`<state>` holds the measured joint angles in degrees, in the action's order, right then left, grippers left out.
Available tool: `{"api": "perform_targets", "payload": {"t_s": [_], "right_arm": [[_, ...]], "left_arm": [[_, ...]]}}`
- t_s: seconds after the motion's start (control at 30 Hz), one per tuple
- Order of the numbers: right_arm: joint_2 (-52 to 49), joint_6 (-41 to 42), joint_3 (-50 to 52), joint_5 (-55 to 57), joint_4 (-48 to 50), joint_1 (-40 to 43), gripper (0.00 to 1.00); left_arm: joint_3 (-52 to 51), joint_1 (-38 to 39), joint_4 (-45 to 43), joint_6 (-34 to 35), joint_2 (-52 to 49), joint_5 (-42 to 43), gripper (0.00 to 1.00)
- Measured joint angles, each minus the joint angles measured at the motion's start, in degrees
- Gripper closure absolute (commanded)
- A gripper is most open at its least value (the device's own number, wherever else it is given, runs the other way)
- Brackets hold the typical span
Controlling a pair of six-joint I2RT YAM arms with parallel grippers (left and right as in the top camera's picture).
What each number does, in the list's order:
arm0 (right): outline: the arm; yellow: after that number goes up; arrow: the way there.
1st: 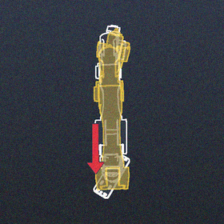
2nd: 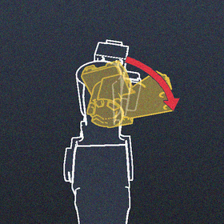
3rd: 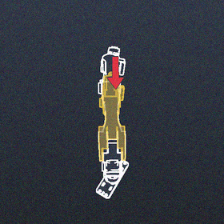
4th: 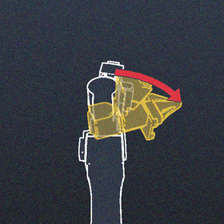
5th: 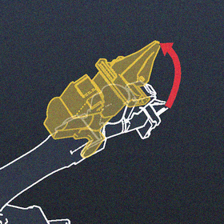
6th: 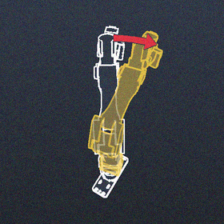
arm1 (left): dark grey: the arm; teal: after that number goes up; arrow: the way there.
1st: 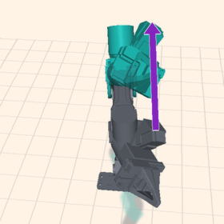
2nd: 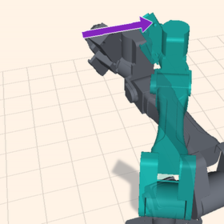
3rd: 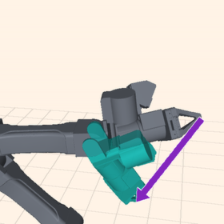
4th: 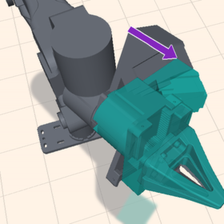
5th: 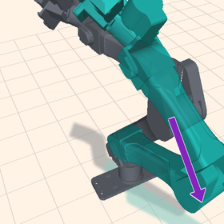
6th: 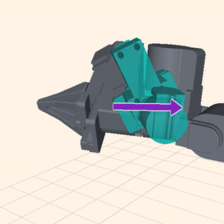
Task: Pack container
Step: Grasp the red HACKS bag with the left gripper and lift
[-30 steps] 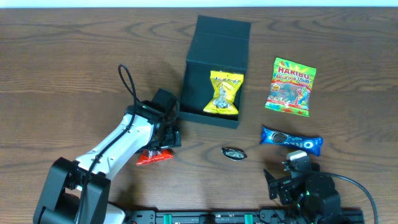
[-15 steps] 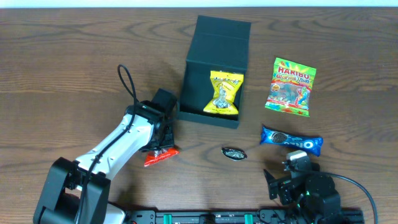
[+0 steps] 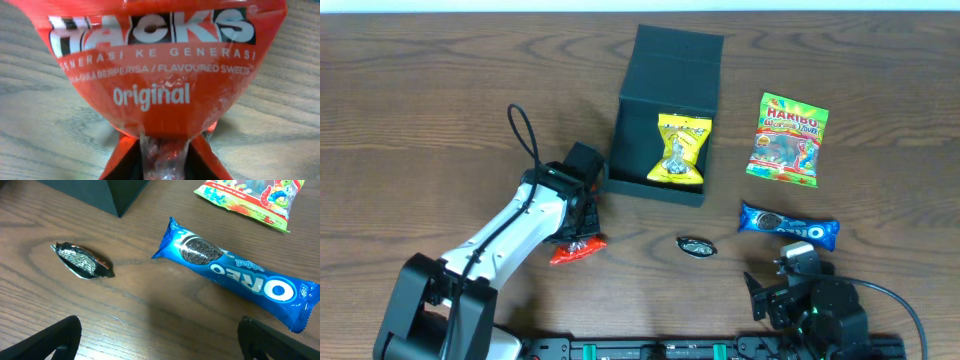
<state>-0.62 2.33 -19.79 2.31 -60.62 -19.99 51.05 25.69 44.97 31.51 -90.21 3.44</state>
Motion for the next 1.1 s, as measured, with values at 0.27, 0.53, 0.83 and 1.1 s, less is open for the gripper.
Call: {"api": "perform_targets", "payload": {"t_s": [0.27,0.53,0.83,1.1], "right_arm": [[0.0,0.0,0.0,0.0,0.0,0.0,0.01],[0.0,0.0,0.0,0.0,0.0,0.0,0.01],[0.0,0.0,0.0,0.0,0.0,0.0,0.01],[0.0,0.0,0.0,0.0,0.0,0.0,0.01]], "left_arm": [[0.1,0.0,0.5,0.2,0.0,0.0,0.94],[0.2,0.0,4.1,1.6,1.1,0.0,0.94],[9.1,0.0,14.2,1.7,9.1,0.1,0.94],[25.4,0.0,20.9,0.3,10.3,1.1,0.94]]}}
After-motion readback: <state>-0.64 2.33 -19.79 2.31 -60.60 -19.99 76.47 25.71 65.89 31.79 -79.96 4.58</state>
